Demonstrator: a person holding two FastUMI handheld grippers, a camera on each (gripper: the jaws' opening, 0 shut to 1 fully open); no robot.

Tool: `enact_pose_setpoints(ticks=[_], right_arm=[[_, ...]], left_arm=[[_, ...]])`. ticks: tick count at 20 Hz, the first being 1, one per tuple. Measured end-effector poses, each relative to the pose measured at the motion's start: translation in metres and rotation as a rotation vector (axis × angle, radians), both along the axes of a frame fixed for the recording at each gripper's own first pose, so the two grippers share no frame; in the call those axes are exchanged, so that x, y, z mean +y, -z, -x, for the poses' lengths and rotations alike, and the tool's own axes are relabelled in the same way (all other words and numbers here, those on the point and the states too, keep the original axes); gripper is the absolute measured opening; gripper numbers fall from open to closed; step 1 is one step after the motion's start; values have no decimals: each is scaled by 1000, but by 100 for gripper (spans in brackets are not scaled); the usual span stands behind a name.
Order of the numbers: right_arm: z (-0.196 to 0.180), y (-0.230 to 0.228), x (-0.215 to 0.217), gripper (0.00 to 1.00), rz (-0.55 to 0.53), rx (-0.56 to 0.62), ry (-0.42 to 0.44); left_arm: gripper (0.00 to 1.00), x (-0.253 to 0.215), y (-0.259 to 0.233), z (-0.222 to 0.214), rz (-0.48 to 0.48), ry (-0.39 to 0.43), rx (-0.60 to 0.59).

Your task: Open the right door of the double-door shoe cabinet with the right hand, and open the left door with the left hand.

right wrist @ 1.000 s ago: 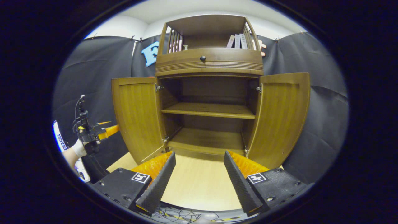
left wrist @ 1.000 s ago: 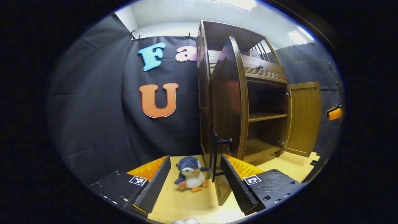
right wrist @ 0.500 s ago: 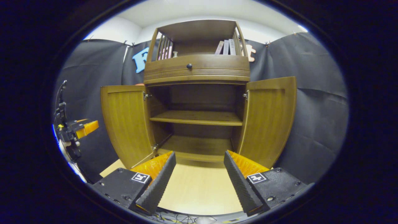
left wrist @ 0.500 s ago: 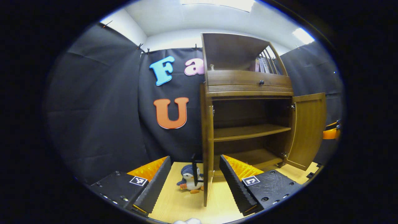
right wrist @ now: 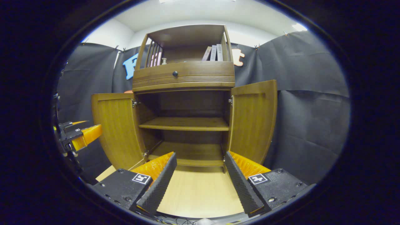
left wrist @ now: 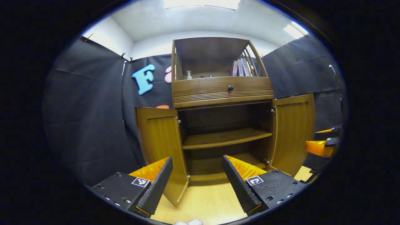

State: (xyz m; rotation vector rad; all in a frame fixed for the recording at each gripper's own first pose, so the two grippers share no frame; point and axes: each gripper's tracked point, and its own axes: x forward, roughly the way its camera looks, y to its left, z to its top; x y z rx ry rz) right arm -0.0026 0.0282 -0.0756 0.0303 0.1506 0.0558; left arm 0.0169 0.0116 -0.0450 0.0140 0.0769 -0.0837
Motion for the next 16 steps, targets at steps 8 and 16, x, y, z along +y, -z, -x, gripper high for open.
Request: enact_pose_setpoints(ticks=[8,16], right_arm=[[1,1,-18,99,-15,-3,39],[-5,-7,-14,100,-16,-30,40]], left_arm=[[96,-12,10,14,32,-32,28],[96,0,0,14,7,-60,3]])
